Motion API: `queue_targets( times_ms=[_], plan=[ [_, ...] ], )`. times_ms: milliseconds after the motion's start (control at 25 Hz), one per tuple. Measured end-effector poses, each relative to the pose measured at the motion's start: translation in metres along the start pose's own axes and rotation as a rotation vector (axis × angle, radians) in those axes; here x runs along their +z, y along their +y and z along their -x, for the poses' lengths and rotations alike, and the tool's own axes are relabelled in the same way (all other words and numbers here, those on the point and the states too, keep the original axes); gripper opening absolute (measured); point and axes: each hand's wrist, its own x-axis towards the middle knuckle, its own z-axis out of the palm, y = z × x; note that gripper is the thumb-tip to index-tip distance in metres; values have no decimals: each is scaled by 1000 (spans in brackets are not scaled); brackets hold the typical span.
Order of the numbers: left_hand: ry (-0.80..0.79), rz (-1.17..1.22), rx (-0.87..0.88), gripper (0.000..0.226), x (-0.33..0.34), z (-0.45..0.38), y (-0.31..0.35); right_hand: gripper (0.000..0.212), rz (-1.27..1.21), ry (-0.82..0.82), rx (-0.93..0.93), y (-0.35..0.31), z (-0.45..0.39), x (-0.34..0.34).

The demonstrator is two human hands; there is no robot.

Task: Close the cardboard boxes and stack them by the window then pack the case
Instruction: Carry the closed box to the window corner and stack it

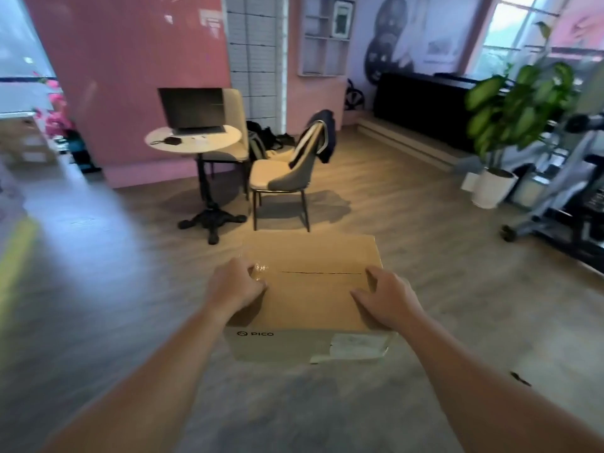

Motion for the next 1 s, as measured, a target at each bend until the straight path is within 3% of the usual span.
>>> queue_targets(
  times_ms=[160,480,640,840,1000],
  plan=[
    [89,-31,-139,49,-82,-39,-90,56,16,-72,-141,-122,-51,55],
    [251,-110,-356,43,-180,-137,-233,65,17,-190,-408,-312,-185,174],
    [345,-140,-441,44,-230,-204,-284,54,3,-255,-565,-405,-260,222],
    [445,-123,-536,21,-304,-283,-357,56,-19,-344,-715,-553,-352,279],
    [472,-107,-577,19,-355,-349,-440,57,-33,-367,-787,-662,-408,345]
  ],
)
